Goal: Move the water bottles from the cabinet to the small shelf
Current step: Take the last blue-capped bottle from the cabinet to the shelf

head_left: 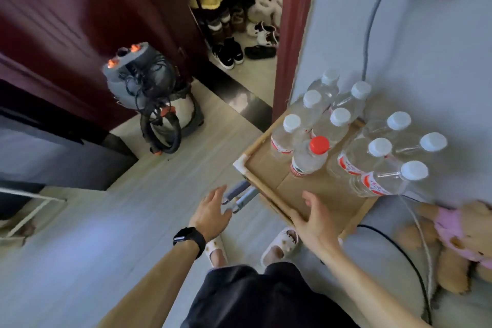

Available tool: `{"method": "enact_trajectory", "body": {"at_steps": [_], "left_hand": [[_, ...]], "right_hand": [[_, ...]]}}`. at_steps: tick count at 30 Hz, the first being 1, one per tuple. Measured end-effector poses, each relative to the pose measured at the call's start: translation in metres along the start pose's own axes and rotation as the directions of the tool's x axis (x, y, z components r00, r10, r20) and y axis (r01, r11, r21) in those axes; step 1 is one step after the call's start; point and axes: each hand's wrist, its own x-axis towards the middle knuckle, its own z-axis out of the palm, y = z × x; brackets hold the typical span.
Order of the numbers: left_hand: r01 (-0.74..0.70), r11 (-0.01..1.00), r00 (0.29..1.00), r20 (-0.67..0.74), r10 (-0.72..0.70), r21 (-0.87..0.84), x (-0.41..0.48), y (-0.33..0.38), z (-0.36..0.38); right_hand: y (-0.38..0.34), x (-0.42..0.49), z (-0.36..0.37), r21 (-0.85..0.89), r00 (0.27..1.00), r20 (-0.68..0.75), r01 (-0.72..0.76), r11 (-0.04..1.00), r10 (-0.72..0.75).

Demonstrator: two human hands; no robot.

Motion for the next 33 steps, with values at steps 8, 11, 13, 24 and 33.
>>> {"method": "enact_trajectory", "body": {"at_steps": [8,11,13,24,33], "left_hand": [[0.254,0.964,0.966,0.064,-0.25,-0.079,-0.08,-0.127,0.036],[0.281,0.951,0.957,-0.034,-0.287,-0.13,-0.118,-0.182,0.032],[0.32,0.935,0.94,-0.069,-0.333,-0.156,-0.154,-0.226,0.023],[0.637,0.516,0.386,-0.342,-0.857,-0.573,-0.488,-0.503,-0.015],[0.701,0.185,-0.162,-0.408,-0.898,-0.688,-0.726,-0.633,-0.051]], "right_hand": [[-0.062,-0.041,0.059,-0.429,0.762,0.34,0.648,0.63,-0.552],[-0.127,-0.067,0.117,-0.478,0.648,0.645,0.755,0.448,-0.404],[-0.172,-0.096,0.167,-0.453,0.538,0.8,0.831,0.323,-0.264],[-0.385,-0.381,0.486,0.093,-0.158,0.968,0.948,-0.305,-0.194],[-0.509,-0.636,0.638,0.483,-0.621,0.718,0.77,-0.418,-0.315]]}}
